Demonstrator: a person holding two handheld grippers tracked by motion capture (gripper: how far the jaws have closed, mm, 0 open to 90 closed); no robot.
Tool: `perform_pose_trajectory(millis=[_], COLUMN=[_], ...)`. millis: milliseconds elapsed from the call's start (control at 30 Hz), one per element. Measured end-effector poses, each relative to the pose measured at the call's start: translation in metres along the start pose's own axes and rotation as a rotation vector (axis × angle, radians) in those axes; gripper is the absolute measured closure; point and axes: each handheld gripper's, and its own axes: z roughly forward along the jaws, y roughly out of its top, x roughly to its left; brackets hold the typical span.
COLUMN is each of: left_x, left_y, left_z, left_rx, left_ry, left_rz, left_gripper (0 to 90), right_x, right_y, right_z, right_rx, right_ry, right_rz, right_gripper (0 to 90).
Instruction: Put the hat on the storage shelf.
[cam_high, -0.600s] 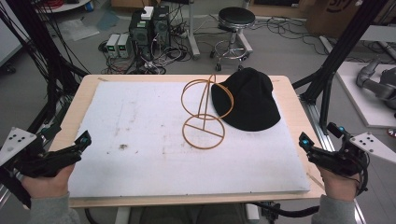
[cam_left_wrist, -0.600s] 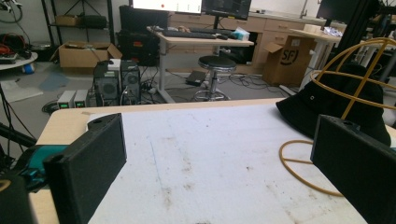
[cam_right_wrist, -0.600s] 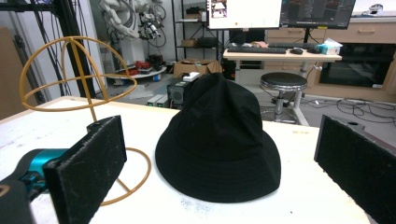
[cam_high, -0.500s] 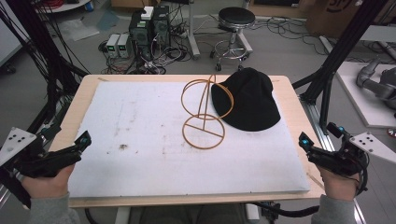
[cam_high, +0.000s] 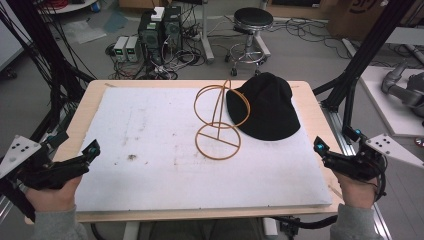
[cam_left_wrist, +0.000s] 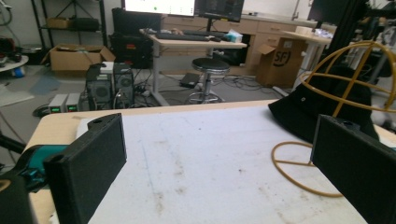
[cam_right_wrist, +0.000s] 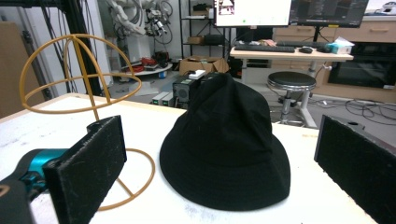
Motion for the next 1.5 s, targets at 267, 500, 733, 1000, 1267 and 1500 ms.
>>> perform_pose_trajectory(millis=[267,500,733,1000,1267,1500], left_x=[0.000,0.004,0.006,0.008,0.007,0.009], left_y=[-0.001,-0.005,-0.004,-0.006,-0.008,-0.011], left_z=[0.003,0.002,0.000,0.002,0.005,0.007], left_rx=[0.014,0.022,0.022,0.038,0.056,0.064], left_ry=[0.001,0.014,0.021,0.014,0.017,0.030], left_rz=[0.006,0.005,0.002,0.001,0.014,0.016], left_gripper=[3.9,3.9,3.9,3.9,3.9,3.9], right_x=[-0.017,-0.024,-0.032,-0.044,-0.056,-0.058], right_y=[0.011,0.017,0.024,0.026,0.025,0.028], right_z=[0.030,0.063,0.095,0.126,0.160,0.186], right_rx=[0.037,0.087,0.138,0.181,0.205,0.189], right_ry=[0.024,0.061,0.105,0.148,0.192,0.233], right_rz=[-0.014,-0.061,-0.101,-0.111,-0.103,-0.123], right_gripper=[1.7,1.8,1.8,1.8,1.8,1.8])
